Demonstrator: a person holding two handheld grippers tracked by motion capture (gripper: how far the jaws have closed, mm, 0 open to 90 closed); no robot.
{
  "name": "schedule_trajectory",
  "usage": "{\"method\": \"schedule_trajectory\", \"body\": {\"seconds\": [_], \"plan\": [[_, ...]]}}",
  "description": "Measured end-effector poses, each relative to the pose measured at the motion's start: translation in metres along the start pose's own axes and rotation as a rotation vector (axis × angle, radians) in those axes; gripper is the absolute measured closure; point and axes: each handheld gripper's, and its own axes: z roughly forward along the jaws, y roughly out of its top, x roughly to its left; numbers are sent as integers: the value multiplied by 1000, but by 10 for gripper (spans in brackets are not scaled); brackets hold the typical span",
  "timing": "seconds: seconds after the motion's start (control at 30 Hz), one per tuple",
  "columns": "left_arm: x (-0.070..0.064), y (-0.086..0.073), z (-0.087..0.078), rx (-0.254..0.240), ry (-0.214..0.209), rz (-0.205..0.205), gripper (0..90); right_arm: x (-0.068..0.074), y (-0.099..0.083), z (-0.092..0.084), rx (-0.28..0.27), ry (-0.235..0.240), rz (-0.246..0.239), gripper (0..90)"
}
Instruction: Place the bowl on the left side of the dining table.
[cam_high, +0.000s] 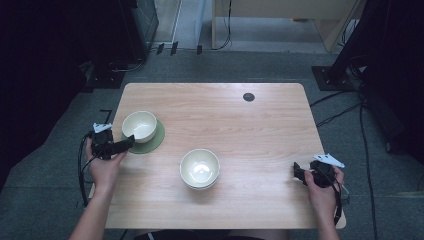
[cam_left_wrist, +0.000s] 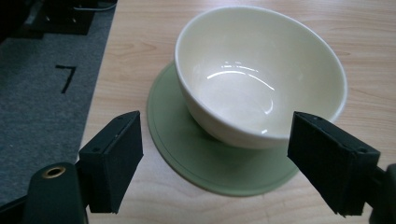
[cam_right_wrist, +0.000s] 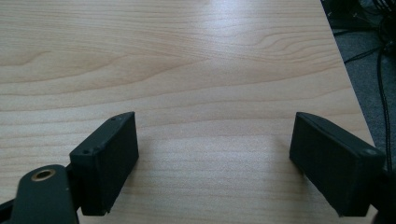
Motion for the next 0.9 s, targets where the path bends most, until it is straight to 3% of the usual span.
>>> {"method": "schedule_trajectory", "body": {"seconds": [0.23, 0.43, 0.67, 0.9], "plan": [[-8, -12, -18, -46, -26, 14, 177, 0, 0, 0, 2, -1, 0, 145], [-13, -22, -26, -49, -45, 33, 176, 1, 0, 1, 12, -6, 4, 94], [-13, -40, -26, -37, -56, 31, 171, 2, 1, 3, 34, 2, -6, 4], [-10, -57, -22, -16, -68, 24, 159, 2, 1, 3, 40, 5, -9, 0]]}}
